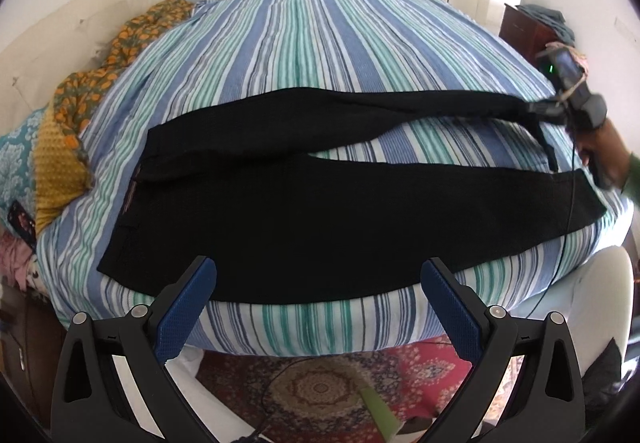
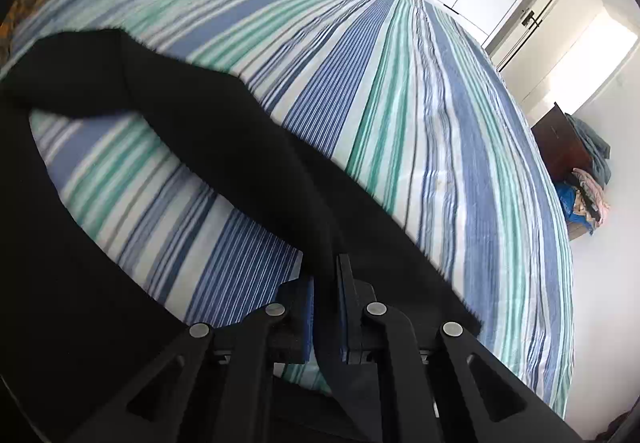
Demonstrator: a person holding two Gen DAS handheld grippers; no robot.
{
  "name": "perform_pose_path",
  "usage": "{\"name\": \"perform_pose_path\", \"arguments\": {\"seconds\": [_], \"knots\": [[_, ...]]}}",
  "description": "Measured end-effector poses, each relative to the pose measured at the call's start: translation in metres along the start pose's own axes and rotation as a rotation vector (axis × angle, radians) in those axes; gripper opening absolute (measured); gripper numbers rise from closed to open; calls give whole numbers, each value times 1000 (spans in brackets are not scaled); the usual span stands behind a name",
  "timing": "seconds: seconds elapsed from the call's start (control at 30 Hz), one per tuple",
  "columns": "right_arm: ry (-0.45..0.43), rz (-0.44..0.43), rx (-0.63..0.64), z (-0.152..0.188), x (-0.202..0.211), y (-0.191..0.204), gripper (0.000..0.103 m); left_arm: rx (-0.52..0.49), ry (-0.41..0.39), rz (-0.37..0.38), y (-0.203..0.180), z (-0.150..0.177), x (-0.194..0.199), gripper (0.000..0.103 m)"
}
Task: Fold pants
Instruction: 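Grasp the hem of one black trouser leg with the right tool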
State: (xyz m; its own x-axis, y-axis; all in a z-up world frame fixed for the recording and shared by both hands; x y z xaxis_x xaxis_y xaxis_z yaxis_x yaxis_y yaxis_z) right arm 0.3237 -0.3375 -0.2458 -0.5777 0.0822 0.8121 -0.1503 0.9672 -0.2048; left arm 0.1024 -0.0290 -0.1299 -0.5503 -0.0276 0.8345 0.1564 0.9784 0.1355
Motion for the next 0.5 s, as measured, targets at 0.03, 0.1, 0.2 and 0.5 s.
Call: {"name": "perform_pose_path", "arguments": {"seconds": [0.03,0.1,0.2,0.5], "knots": [[-10,-18,-16,-20,14,-13,9,0,10,13,-3,-1,-5,102],[-27,-24,-31,-69,29,-41,9,-8,24,39,-11,-7,-14,102],[40,-34,-98,-139,-1,-88,54,-33,17,45,-22,-21,-19,102],[35,-50,-706,-102,-73,-216,75,-22,86,46,-14,-17,-48,102]]}}
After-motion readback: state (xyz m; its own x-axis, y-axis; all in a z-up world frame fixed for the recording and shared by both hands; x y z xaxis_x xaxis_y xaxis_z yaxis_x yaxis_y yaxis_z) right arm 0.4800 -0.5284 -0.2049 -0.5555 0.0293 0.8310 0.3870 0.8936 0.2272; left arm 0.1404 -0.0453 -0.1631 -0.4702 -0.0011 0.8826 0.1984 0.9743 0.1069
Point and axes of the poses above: each gripper's, at about its wrist camera, not at the fingertips, and x roughly against the way its jaws point, y to its left, z to its underside, the point moved 8 cm from there along -x, roughly the way its jaws point, and after that the axes turned 8 degrees about -x, right-handed, at the moved point
